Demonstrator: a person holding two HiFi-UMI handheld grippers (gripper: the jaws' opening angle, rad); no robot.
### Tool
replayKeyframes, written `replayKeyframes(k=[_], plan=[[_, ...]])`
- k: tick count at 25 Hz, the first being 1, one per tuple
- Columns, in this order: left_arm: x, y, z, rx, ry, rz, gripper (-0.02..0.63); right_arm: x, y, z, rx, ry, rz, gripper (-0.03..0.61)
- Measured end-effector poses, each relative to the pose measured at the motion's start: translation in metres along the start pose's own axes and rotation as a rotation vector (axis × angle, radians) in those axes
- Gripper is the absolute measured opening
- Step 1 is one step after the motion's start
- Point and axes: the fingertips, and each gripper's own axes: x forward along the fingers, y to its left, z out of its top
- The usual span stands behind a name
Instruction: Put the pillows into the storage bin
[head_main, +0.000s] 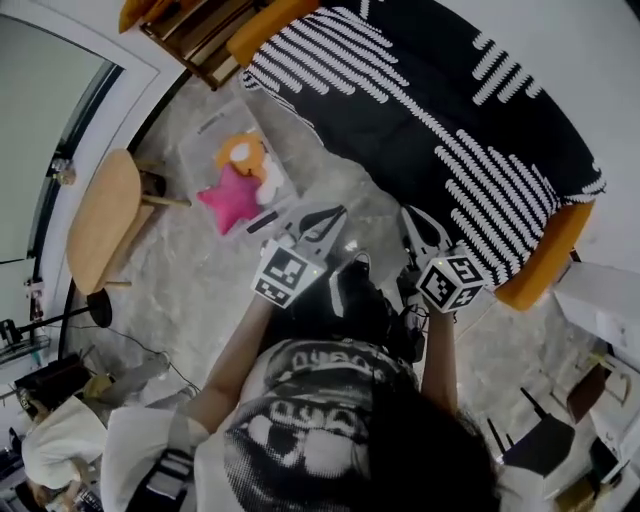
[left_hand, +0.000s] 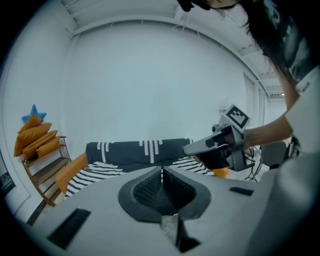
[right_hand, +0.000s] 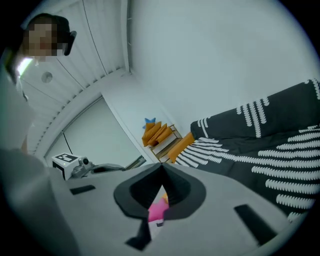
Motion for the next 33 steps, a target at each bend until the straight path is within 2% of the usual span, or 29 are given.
replayKeyframes(k=[11, 20, 33], plan=[[0.001, -0.020, 0.026, 0.079, -0.006, -0.084, 0.005, -0.025, -0.001, 0.011, -0.165, -0.021, -0.071, -0.004], [-0.039, -0.005, 0.012, 0.086, -0.030, -0.122, 0.005, -0.012, 0.053, -0.001, -0.210, -0.039, -0.075, -0.003], [-0.111, 0.029, -0.013, 0.101, -0.080, -0.125, 0.005, 0.020, 0.118, -0.035, -0.230, -0.047, -0.107, -0.003]])
